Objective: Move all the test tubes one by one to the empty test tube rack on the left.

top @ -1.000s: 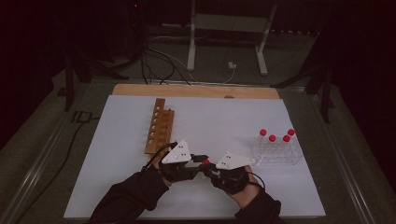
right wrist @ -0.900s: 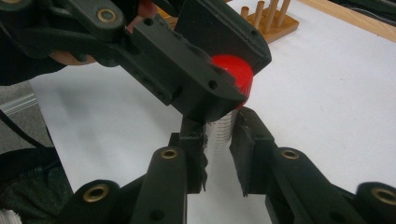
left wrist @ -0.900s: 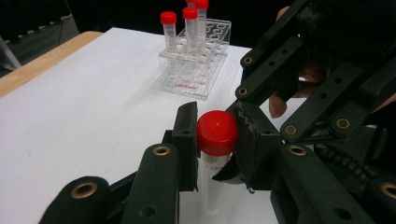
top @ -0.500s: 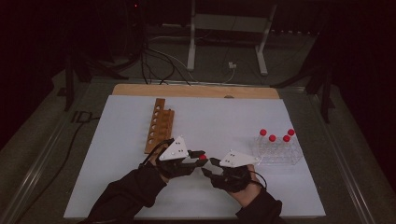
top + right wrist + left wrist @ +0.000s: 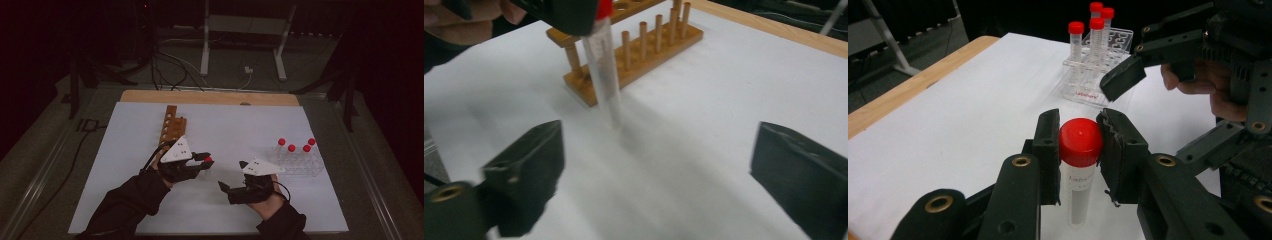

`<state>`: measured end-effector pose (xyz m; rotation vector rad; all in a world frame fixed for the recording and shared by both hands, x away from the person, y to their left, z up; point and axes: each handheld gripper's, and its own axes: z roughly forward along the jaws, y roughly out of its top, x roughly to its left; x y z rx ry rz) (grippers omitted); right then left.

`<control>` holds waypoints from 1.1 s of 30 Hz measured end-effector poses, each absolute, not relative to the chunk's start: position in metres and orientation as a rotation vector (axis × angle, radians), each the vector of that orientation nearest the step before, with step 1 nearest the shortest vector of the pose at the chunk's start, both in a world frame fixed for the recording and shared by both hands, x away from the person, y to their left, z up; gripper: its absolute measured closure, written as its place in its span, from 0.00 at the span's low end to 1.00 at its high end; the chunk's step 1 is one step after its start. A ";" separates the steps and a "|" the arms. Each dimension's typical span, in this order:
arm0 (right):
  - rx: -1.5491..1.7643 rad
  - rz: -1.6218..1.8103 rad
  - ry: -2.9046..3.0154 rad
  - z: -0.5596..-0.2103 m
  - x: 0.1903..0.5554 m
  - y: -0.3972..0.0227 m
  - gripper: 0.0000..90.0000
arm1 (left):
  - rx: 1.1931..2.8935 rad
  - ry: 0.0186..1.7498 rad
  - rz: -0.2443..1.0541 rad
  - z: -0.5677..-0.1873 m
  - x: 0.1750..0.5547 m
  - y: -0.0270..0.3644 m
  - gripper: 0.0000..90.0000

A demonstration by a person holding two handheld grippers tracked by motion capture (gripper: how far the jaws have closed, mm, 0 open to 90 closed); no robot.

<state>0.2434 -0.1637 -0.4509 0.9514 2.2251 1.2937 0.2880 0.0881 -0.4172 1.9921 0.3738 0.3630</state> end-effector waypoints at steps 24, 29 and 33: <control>0.949 1.350 2.195 -0.449 0.246 -0.178 0.00 | 1.995 0.456 0.436 -0.397 0.317 0.113 0.80; 0.951 1.359 2.191 -0.448 0.246 -0.179 0.00 | 1.988 0.473 0.449 -0.392 0.323 0.117 0.80; 0.951 1.364 2.189 -0.448 0.246 -0.179 0.00 | 1.979 0.494 0.462 -0.391 0.328 0.118 0.80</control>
